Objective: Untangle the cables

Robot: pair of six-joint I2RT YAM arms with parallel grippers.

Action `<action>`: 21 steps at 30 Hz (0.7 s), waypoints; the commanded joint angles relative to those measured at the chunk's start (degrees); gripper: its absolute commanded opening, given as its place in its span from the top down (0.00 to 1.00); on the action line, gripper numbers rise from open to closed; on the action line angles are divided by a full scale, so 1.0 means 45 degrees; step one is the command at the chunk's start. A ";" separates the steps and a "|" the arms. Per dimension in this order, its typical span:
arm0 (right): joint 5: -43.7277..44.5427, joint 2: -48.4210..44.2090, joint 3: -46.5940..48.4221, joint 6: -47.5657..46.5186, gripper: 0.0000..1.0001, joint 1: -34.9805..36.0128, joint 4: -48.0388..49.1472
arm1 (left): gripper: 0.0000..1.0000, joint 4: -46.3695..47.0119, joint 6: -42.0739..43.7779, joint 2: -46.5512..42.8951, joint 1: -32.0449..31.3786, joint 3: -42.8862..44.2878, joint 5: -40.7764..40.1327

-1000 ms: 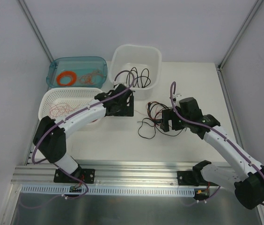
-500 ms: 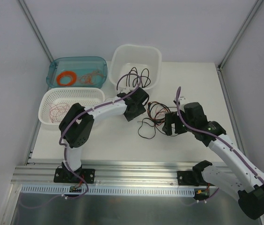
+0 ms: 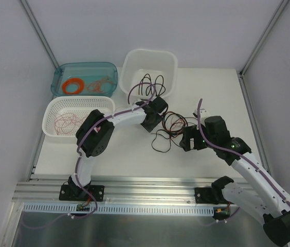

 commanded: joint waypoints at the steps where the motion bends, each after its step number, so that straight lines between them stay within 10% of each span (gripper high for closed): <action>1: -0.0077 -0.0375 -0.0099 0.0210 0.11 0.0047 0.0077 | 0.51 -0.0190 -0.0855 0.0569 -0.0052 0.0695 -0.0278; 21: 0.0099 -0.0766 -0.0080 0.0210 0.11 0.0047 -0.0177 | 0.92 -0.0249 -0.1637 0.1059 -0.0052 0.0307 -0.0394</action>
